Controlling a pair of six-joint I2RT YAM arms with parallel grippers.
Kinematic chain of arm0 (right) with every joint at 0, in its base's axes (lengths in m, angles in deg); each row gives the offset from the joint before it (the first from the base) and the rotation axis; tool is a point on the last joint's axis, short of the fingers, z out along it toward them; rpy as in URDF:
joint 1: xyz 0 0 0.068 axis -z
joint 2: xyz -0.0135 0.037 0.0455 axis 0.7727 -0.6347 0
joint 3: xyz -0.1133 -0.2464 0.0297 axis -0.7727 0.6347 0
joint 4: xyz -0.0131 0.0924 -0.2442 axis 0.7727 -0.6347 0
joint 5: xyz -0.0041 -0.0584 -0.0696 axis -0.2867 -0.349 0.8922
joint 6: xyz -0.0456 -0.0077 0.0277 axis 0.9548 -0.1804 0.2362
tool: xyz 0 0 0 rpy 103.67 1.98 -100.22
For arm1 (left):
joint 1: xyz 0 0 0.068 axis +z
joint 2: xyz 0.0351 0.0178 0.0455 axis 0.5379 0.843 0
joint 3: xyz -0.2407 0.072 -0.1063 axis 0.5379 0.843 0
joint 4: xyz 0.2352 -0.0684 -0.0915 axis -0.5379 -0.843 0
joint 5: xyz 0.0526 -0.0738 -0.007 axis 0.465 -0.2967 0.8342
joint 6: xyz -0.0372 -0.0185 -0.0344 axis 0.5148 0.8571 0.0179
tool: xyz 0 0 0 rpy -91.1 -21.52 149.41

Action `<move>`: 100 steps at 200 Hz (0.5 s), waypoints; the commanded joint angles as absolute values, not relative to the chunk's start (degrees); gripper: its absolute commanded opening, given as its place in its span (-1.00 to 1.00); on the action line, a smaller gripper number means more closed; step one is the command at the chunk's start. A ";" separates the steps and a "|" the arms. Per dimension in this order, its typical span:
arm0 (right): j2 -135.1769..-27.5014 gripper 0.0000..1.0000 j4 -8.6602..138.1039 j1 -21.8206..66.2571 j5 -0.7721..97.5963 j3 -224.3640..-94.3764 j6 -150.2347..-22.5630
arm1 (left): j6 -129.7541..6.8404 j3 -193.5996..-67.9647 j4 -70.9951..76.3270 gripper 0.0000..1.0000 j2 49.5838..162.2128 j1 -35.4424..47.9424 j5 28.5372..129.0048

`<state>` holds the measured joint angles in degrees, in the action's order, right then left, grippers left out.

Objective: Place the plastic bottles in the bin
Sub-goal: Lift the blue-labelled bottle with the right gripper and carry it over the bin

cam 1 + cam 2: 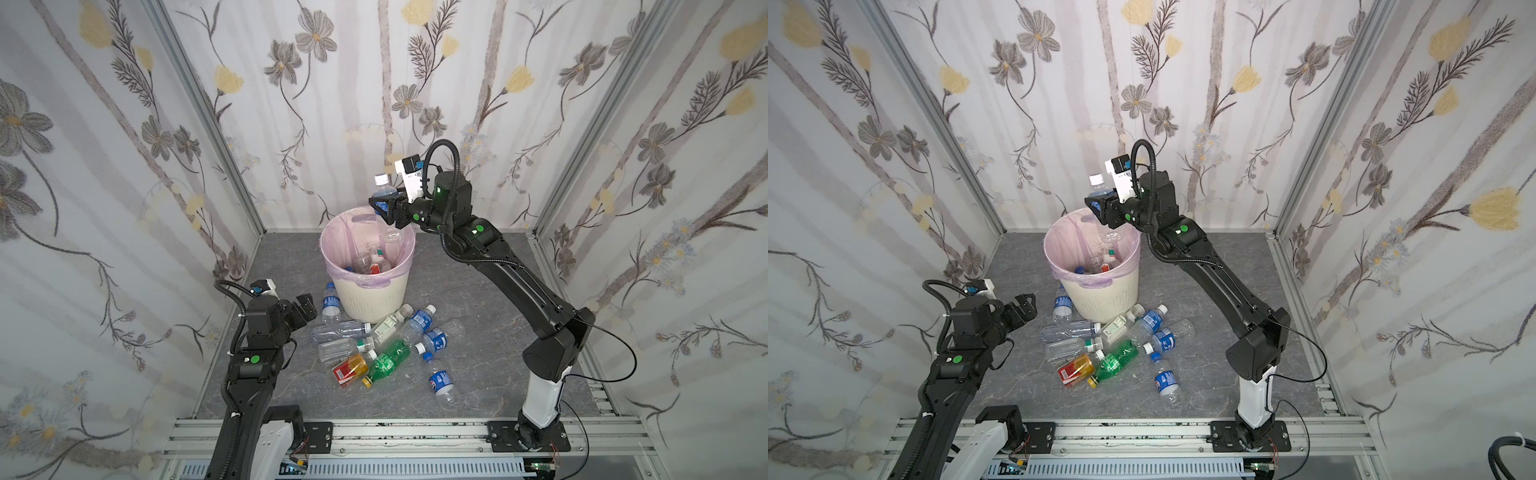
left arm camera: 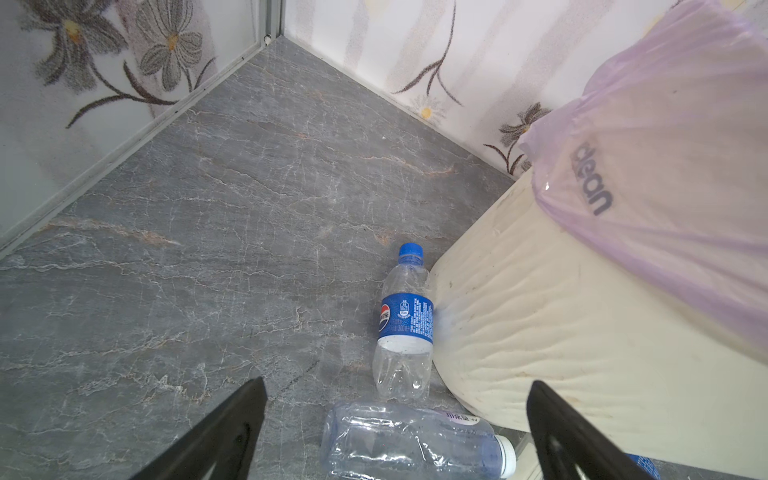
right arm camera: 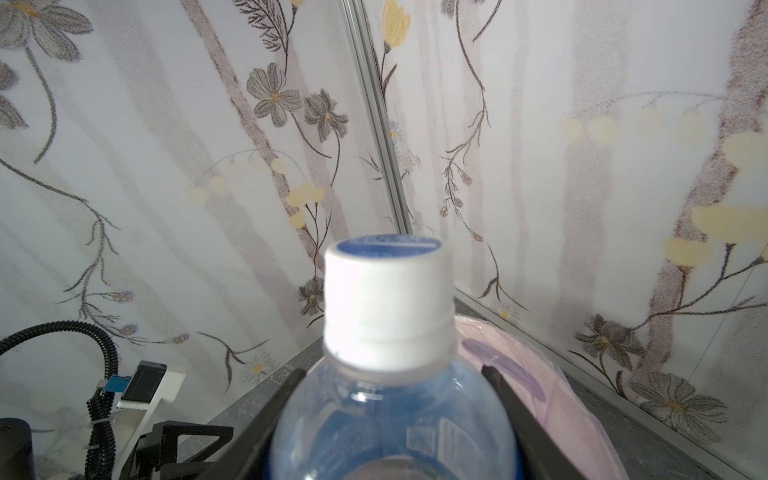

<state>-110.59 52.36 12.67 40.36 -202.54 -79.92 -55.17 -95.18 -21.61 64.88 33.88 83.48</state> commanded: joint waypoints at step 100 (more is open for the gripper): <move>-113.37 0.50 50.83 11.67 41.57 -202.79 -78.64 | -54.77 -95.14 -21.24 1.00 66.85 34.10 82.15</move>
<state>-113.02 50.90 11.75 40.44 -202.54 -79.53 -55.15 -95.16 -21.59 65.80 34.01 83.39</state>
